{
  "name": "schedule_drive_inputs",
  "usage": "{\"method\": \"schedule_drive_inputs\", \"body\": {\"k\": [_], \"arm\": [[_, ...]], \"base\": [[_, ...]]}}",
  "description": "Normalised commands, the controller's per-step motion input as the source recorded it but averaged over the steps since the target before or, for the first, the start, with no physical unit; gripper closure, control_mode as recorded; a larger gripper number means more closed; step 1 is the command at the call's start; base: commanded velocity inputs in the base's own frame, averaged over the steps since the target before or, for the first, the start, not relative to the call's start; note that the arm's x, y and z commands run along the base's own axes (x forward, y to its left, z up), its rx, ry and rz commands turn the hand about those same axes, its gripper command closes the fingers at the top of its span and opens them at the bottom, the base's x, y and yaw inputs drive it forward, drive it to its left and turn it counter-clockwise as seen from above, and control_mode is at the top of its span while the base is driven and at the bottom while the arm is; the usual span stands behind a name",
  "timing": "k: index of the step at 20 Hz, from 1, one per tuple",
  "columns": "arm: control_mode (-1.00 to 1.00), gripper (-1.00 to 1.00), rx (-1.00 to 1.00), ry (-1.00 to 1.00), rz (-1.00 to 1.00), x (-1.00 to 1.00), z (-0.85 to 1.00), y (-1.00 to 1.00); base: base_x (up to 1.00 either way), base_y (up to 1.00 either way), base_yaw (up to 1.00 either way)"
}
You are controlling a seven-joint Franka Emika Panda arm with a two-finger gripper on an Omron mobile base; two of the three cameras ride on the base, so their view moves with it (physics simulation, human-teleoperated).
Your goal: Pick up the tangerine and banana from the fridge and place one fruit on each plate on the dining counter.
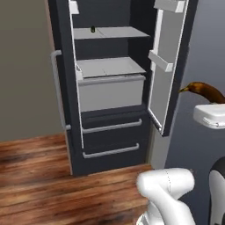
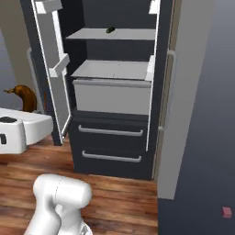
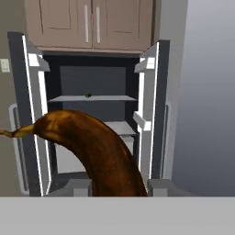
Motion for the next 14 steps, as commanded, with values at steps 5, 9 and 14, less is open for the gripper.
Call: {"method": "schedule_drive_inputs", "body": {"k": [5,9,14], "arm": [[1.00,1.00,0.00,0.00,0.00,0.00,0.00,0.00],[1.00,1.00,0.00,0.00,0.00,0.00,0.00,0.00],[1.00,1.00,0.00,0.00,0.00,0.00,0.00,0.00]], "base": [[-0.95,0.40,0.44],[-0.78,0.41,0.57],[-0.64,0.31,0.63]]}}
